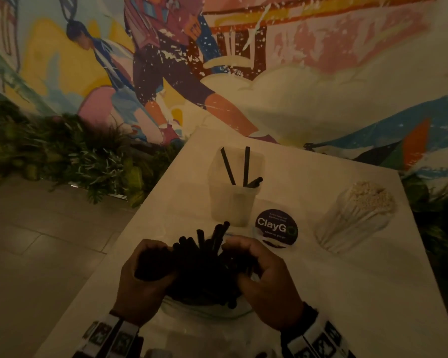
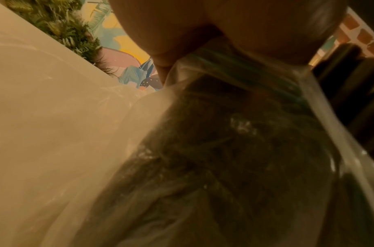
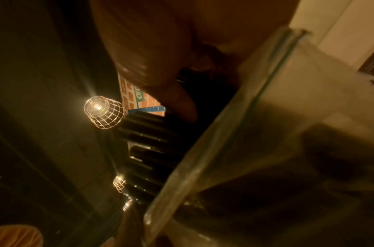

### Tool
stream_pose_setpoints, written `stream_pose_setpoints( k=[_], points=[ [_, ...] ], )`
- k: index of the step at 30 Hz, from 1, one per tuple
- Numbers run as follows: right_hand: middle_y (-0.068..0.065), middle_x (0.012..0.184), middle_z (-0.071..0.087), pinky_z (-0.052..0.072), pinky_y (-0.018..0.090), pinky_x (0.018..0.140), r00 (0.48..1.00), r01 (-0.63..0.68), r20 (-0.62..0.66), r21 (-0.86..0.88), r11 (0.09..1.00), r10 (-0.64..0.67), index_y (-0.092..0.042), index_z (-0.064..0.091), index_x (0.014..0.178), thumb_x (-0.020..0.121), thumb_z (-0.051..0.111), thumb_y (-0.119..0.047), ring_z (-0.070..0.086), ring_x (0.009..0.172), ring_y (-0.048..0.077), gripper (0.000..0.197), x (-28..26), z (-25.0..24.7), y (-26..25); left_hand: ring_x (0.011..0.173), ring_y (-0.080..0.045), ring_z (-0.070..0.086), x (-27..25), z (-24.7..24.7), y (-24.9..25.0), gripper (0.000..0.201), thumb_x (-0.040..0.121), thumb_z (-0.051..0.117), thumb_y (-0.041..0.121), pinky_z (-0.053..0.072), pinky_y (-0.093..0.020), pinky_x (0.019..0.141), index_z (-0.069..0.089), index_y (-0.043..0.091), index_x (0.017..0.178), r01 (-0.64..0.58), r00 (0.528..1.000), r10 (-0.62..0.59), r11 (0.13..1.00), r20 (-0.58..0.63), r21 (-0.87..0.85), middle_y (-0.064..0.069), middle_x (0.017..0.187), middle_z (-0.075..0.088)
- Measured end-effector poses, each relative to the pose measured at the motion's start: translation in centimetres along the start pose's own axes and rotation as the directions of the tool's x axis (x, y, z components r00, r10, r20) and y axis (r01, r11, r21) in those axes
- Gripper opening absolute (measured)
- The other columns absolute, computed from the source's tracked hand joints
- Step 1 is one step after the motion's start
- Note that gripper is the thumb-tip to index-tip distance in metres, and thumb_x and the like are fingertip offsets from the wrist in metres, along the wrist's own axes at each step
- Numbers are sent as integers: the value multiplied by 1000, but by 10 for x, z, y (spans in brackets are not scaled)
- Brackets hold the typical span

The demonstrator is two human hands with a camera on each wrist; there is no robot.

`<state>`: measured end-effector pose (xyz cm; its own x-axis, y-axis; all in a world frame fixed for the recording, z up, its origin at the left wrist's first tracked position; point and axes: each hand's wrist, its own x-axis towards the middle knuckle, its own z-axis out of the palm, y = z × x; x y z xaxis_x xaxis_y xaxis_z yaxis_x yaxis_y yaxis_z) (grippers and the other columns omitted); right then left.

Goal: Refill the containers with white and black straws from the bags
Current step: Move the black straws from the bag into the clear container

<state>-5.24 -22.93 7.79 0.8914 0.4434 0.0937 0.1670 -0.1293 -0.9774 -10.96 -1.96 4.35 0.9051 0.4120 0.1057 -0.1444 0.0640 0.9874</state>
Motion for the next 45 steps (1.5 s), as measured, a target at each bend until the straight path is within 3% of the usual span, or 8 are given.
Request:
stream_pose_setpoints(
  k=[10,15,19,23,29,34,40,45],
  points=[
    [-13,96,66,50,17,81,997,77,-8,-27,997,-77,-27,69,99,77,69,-14,64,94,7,25,6,-4,26,78,-8,67,-3,-5,-3,40,46,75,5,55,-16,73,65,29,76,-17,1000,17,1000,-2,4,6,80,70],
    [-7,88,66,49,17,80,990,115,-85,15,993,-113,-13,68,88,77,70,-39,64,87,8,28,10,-3,34,80,-10,67,-4,-5,0,34,46,73,23,55,-18,75,66,33,77,-19,1000,19,1000,-3,-7,7,81,70],
    [-10,92,69,49,14,82,991,110,-91,103,989,-101,-13,59,83,82,64,-15,65,93,7,5,14,1,27,79,-12,67,-5,-4,2,32,46,74,23,56,-20,74,66,30,76,-13,1000,13,1000,-13,7,3,81,70],
    [3,88,69,53,23,82,977,155,-183,265,952,-108,-19,56,82,77,62,-21,67,88,18,8,18,-3,16,79,-13,68,-5,-4,0,33,45,75,23,56,-20,74,67,31,77,-7,1000,7,1000,-23,3,3,81,70],
    [11,71,58,49,15,67,998,-29,-43,163,986,37,8,57,74,79,55,18,59,67,6,12,19,-3,46,82,-21,67,-3,-4,-2,35,46,77,25,58,-27,78,67,29,79,10,1000,-9,1000,-25,19,-4,85,69],
    [1,74,63,52,29,72,989,62,-138,34,998,-57,-6,54,66,71,60,2,61,74,21,11,23,-9,42,80,-18,67,0,-5,-2,33,47,76,26,58,-24,75,67,32,78,8,1000,-7,999,-19,31,-1,85,70],
    [36,79,55,48,39,68,981,-192,25,34,981,191,-4,55,74,86,62,-5,53,68,37,14,22,2,67,79,-11,67,3,-3,-2,36,44,75,26,56,-19,75,68,33,78,13,1000,-13,1000,-23,26,4,83,71],
    [-8,69,64,49,22,67,990,-139,-11,-3,990,139,-33,61,68,82,64,-12,59,66,6,25,19,0,61,82,-18,67,4,-6,-4,36,43,76,26,58,-24,77,67,29,78,30,999,-30,999,-20,34,-3,86,70]
  ],
)
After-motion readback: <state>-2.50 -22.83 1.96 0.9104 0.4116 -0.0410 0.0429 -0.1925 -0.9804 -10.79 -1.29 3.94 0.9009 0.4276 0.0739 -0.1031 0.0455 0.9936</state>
